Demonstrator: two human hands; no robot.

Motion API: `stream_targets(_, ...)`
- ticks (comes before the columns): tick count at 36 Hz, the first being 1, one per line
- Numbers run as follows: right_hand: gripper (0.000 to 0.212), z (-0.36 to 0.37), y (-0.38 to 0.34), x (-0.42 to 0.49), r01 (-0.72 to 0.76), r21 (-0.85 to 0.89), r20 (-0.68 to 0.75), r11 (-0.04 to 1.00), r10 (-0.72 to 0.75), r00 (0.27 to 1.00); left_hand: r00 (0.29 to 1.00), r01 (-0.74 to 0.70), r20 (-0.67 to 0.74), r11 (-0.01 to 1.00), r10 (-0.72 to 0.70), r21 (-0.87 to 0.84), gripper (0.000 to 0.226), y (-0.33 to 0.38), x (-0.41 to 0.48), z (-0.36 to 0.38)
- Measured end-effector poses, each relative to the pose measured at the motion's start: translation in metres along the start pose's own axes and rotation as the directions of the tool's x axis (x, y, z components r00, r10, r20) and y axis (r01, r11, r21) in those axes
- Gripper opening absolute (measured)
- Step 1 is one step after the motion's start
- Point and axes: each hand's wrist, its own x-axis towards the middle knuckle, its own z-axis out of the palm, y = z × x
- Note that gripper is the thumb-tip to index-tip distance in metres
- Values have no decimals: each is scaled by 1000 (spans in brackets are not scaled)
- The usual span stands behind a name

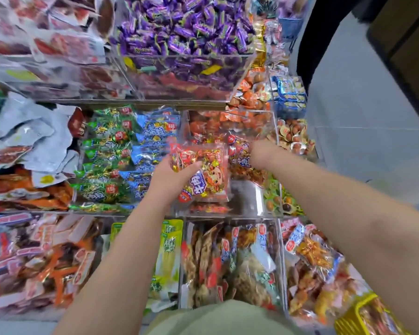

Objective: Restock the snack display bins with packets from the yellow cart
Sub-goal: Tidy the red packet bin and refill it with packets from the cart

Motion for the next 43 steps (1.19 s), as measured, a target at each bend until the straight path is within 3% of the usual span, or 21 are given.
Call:
stream_targets(6,38,25,-8,27,44,-31,96,999,-41,995,1000,0,-8,986,2,166,80,-2,18,11)
stream_targets(13,45,63,-10,38,-69,-20,-49,997,68,996,998,-2,56,989,-6,148,39,-9,27,9)
stream_targets(16,51,76,-12,33,-112,-87,-206,990,92,974,998,11,59,995,-17,99,32,-12,29,7)
stream_targets(18,53,82,-13,30,-34,-110,-303,993,0,953,998,20,61,996,-25,85,31,-14,30,7)
stream_targets(20,53,89,-15,30,106,-129,-277,986,-139,951,998,14,66,997,-19,77,32,-15,30,6)
stream_targets(22,47,91,-19,30,163,9,-121,987,-161,980,998,1,69,997,-6,80,33,-16,29,6)
stream_targets(25,32,89,-19,37,79,178,76,981,-94,993,997,17,79,998,-22,67,36,-14,28,6)
stream_targets(28,29,87,-18,47,23,265,69,964,-43,997,995,41,88,998,-45,42,47,-13,26,6)
stream_targets(32,29,91,-18,53,-14,391,-23,920,25,999,994,35,98,998,-39,44,42,-15,25,4)
stream_targets(39,19,81,-12,43,-19,483,27,875,7,1000,994,12,110,999,-17,47,41,-20,25,5)
stream_targets(41,18,72,-8,32,-37,644,-39,764,81,996,994,3,106,998,-10,61,37,-20,24,5)
stream_targets(43,20,57,-5,16,18,848,-132,530,178,975,995,5,97,998,-11,63,36,-17,22,6)
